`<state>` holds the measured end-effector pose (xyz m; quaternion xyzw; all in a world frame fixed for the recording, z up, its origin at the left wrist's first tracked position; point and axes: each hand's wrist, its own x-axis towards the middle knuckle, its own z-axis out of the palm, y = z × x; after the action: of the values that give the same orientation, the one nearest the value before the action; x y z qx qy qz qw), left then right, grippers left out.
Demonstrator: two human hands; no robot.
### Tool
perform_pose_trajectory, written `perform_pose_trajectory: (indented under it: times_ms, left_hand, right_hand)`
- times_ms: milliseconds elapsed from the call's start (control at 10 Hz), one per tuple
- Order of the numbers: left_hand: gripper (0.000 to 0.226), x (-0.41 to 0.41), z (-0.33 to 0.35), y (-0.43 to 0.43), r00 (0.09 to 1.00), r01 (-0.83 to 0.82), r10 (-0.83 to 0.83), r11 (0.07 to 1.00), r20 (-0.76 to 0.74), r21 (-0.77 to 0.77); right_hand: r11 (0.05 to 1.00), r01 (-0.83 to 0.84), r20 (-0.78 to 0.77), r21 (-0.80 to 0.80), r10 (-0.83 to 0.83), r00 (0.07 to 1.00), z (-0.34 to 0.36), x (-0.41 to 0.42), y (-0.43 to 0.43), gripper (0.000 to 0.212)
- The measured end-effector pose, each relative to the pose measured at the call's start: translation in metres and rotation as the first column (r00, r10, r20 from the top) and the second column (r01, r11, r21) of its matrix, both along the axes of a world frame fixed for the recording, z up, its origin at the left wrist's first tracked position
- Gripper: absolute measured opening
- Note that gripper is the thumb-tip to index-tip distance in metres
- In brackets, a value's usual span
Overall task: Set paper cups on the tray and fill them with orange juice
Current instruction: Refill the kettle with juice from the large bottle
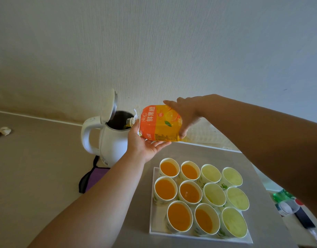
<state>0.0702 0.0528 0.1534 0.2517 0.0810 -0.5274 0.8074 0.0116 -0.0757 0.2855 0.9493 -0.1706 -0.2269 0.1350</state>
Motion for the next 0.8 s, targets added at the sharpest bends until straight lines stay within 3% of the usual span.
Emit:
perform_pose_trajectory:
  times_ms: [800]
  left_hand:
    - [0.063,0.0015,0.0013,-0.001,1.0,0.008,-0.008,1.0,-0.004,-0.013]
  right_hand:
    - [1.0,0.005,-0.015,-0.016,-0.005,1.0,0.0046,0.003,0.0007,0.128]
